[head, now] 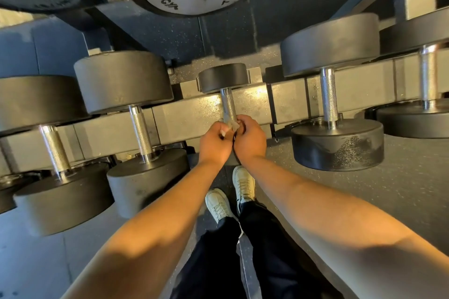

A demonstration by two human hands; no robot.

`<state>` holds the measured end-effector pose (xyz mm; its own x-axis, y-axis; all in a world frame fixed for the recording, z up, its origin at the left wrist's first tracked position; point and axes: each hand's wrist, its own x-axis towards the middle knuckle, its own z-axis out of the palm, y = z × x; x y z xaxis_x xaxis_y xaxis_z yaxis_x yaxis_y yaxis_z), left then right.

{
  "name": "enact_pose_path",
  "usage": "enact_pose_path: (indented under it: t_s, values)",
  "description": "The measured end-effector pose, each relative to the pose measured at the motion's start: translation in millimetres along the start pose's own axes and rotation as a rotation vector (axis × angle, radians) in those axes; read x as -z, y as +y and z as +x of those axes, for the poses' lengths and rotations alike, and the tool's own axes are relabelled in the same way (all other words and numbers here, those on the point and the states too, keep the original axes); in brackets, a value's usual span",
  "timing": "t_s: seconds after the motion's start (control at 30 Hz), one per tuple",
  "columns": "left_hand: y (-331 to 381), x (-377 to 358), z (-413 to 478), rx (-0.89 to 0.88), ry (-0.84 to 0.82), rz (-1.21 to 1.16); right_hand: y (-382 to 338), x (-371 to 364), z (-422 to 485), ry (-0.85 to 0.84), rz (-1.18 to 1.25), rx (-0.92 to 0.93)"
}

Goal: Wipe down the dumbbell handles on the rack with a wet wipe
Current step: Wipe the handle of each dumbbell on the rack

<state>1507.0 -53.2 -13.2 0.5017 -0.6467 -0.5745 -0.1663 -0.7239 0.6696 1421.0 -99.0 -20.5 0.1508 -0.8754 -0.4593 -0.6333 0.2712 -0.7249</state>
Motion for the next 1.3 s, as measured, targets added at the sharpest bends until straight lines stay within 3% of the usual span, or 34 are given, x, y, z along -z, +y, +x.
enact_pose_path:
  t_s: [0.27,0.43,0.53,0.6,0.7,0.77,0.93,1.13,1.3]
  values:
    - [7,8,-8,-0.041,-0.019,0.082,1,9,0,-0.008,0.118,-0.044]
    - [13,6,-9,-0.269,0.097,0.085,-11,24,-6,0.065,0.381,-0.005]
    - [23,0,-3,-0.335,0.069,0.112,-16,21,0,-0.062,0.406,0.035]
    - [30,-3,-2,-0.319,0.020,-0.046,-24,20,9,-0.096,0.443,-0.034]
    - [32,-3,2,-0.253,0.108,-0.317,-33,18,27,0.045,0.474,-0.155]
    - [27,-3,6,-0.204,0.165,-0.242,-36,17,39,0.064,0.516,-0.243]
    - [13,-10,11,-0.031,-0.007,-0.124,-48,13,56,-0.225,0.652,-0.381]
    - [7,-12,14,-0.013,-0.034,-0.184,-47,13,72,-0.306,0.777,-0.571]
    - [2,-12,18,-0.074,0.010,-0.129,-44,13,75,-0.379,0.659,-0.548]
